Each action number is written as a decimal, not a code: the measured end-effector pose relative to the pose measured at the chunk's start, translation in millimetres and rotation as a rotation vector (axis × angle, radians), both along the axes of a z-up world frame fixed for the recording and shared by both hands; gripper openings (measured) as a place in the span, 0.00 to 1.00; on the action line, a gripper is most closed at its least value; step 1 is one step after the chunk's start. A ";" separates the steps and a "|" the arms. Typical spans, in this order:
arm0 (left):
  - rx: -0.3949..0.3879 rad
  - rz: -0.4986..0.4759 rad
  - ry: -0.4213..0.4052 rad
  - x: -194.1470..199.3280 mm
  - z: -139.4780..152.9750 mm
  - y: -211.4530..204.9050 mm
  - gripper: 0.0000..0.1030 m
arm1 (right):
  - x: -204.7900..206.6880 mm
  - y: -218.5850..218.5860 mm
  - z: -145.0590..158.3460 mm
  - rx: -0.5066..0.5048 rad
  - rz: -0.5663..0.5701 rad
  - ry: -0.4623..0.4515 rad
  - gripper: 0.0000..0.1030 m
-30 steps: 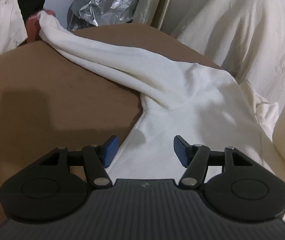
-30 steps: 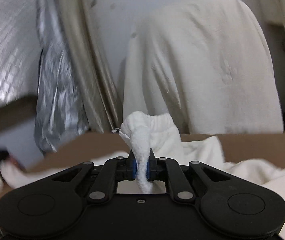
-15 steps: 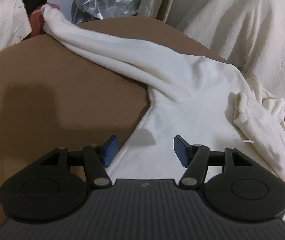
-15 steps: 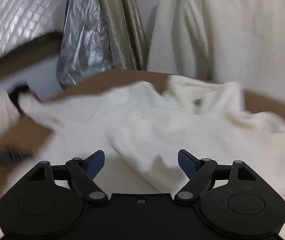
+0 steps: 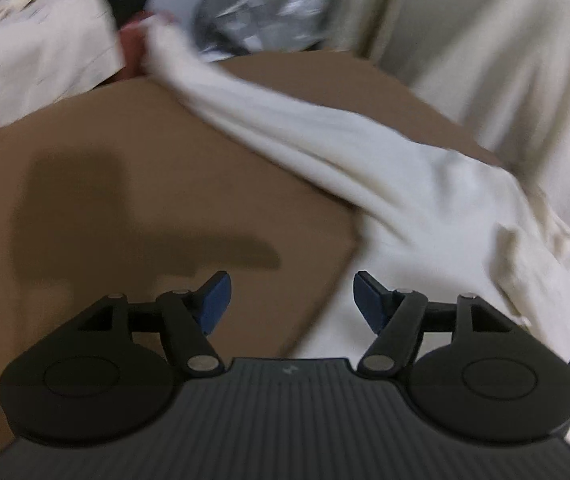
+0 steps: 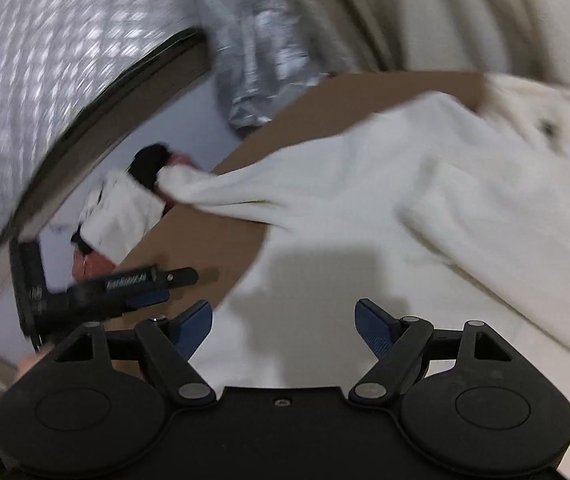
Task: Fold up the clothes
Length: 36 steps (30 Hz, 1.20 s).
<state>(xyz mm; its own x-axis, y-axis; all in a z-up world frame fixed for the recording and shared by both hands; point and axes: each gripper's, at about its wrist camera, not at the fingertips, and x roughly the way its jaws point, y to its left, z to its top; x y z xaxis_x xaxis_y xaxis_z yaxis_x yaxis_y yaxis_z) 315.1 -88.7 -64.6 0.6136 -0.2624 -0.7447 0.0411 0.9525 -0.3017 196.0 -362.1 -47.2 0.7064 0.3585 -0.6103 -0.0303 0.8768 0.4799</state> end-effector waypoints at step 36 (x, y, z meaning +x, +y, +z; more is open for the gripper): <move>-0.086 -0.299 -0.408 -44.5 108.3 -174.0 0.19 | -121.9 -31.0 -11.3 -0.003 -0.055 0.077 0.66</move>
